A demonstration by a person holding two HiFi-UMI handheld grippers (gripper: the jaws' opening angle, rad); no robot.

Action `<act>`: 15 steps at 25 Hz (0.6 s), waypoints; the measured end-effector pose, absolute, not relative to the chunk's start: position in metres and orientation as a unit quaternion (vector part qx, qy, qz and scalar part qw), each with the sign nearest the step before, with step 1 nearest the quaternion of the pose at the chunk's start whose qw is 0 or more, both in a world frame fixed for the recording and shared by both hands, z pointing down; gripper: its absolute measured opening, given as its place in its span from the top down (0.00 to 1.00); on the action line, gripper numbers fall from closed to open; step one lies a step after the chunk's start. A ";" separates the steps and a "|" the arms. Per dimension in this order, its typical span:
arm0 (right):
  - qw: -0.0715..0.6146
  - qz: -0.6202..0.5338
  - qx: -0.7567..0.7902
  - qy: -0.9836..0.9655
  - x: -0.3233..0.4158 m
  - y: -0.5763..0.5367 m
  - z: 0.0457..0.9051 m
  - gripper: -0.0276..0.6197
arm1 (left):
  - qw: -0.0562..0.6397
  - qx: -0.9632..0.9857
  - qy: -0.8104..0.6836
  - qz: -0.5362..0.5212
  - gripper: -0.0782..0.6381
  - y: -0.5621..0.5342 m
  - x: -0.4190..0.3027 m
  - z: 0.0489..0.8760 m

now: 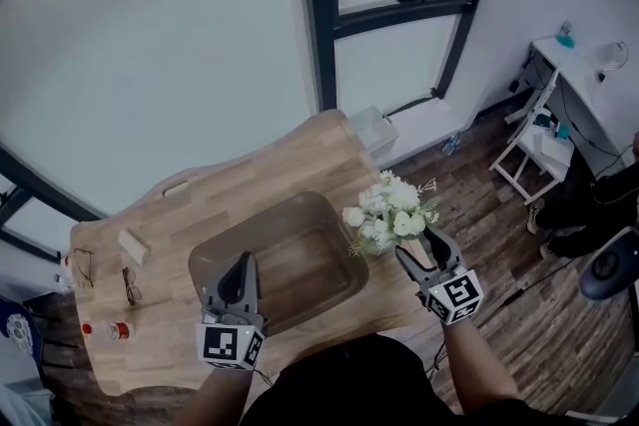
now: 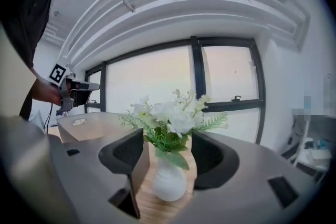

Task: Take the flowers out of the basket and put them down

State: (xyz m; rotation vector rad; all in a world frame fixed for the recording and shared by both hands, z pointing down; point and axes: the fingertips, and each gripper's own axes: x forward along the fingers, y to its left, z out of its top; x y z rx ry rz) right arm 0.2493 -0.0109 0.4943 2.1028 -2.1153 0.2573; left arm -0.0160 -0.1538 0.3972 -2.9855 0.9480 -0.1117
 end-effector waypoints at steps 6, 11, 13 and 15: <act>0.036 0.081 0.710 -0.699 0.255 -0.004 0.460 0.55 | 0.010 -0.954 0.296 -0.038 0.88 -0.154 -0.019 0.400; 0.026 0.058 0.718 -0.693 0.252 0.003 0.439 0.77 | 0.019 -0.956 0.290 -0.037 0.88 -0.154 -0.020 0.401; 0.028 0.052 0.714 -0.697 0.246 0.007 0.436 0.80 | 0.025 -0.956 0.289 -0.036 0.88 -0.154 -0.021 0.400; 0.023 0.044 0.711 -0.701 0.240 0.008 0.431 0.83 | 0.030 -0.957 0.287 -0.036 0.88 -0.154 -0.022 0.399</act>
